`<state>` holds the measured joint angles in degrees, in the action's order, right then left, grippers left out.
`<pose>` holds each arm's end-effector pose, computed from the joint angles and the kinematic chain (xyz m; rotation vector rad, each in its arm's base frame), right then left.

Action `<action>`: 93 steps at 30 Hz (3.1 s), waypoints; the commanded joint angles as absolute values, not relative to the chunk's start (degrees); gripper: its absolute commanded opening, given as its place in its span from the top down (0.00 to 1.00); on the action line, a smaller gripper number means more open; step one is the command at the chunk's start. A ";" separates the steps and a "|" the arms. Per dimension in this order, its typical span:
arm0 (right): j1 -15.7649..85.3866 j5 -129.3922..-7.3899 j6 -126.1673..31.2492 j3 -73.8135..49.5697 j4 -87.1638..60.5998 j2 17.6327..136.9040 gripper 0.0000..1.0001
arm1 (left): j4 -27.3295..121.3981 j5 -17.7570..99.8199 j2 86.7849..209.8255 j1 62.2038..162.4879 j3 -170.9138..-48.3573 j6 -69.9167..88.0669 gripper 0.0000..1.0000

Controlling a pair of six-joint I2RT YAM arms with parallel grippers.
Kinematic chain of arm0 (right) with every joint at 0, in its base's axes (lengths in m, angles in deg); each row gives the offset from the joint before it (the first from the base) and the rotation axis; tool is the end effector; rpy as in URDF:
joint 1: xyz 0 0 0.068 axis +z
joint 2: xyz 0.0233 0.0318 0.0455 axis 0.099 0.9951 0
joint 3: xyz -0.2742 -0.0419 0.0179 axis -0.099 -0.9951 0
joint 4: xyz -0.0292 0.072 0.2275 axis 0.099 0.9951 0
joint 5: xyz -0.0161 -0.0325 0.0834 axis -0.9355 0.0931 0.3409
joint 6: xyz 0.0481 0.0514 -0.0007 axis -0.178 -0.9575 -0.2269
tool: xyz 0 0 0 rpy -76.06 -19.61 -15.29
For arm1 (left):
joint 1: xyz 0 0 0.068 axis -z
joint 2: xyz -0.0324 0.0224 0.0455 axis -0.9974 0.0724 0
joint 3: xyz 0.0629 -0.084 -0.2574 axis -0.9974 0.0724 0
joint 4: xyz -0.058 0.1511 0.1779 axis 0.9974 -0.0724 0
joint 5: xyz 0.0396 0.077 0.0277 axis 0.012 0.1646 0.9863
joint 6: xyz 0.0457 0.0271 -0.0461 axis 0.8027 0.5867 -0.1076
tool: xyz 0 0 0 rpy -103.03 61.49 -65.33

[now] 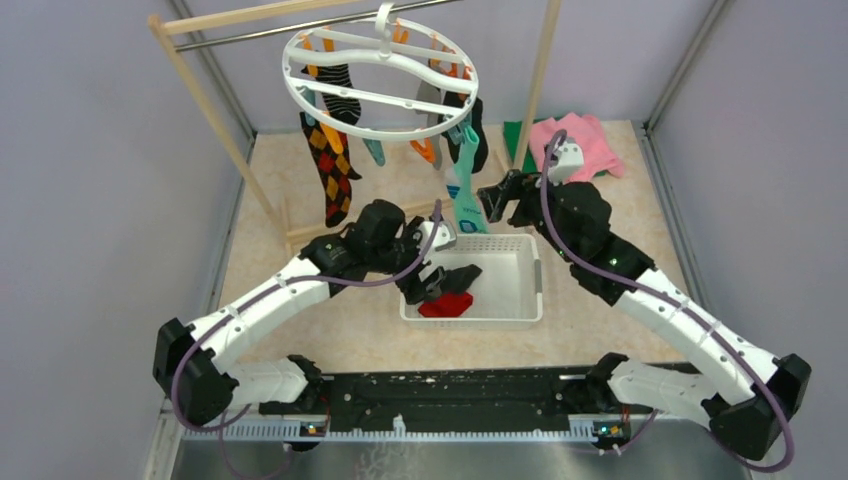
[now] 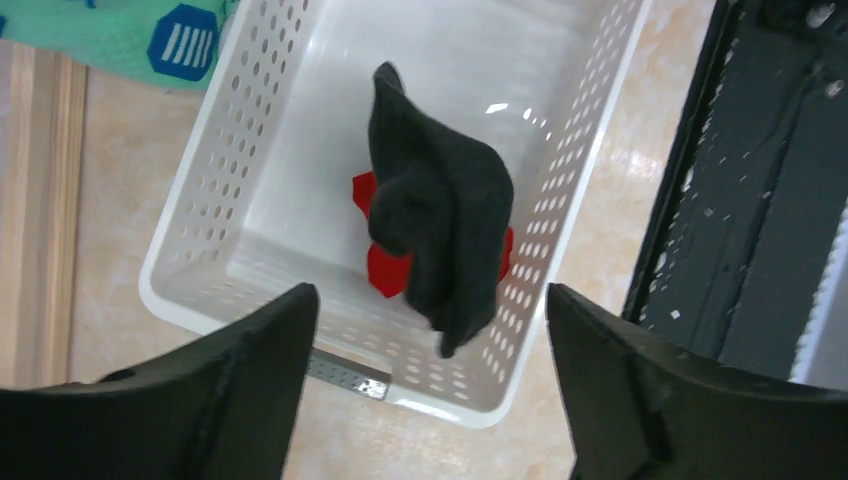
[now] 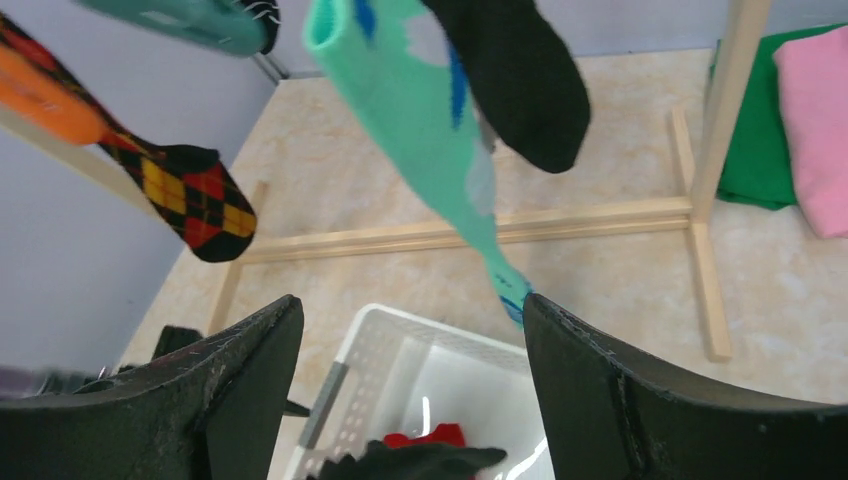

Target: Remove the socks clipped to the hanger

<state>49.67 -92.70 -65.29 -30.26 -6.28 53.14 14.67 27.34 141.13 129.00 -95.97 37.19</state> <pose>0.1722 0.1431 0.3855 -0.0693 1.7298 0.6478 0.1656 -0.1848 0.3033 1.3186 1.8824 -0.6778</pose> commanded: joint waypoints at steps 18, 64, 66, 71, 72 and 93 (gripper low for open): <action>37.18 -71.18 -60.06 -19.95 -30.60 80.72 0.56 | -0.67 24.16 137.25 121.32 -103.05 44.47 0.01; 59.56 -62.51 -75.79 -16.10 -19.08 70.85 0.99 | 12.12 24.33 132.55 114.20 -104.86 39.57 0.56; 59.52 -64.11 -75.03 -15.74 -17.86 70.40 0.87 | 12.17 23.86 132.26 114.19 -104.46 38.73 0.76; 59.56 -74.48 -70.66 -14.09 -14.12 68.24 0.48 | 11.78 23.12 132.05 114.28 -104.51 38.01 0.89; 59.48 -75.58 -69.63 -13.55 -13.99 68.08 0.45 | 11.65 23.04 132.08 114.24 -104.67 37.94 0.89; 52.44 -69.65 -64.47 0.69 -11.01 75.58 0.37 | 10.60 20.84 132.26 114.32 -107.48 35.18 0.89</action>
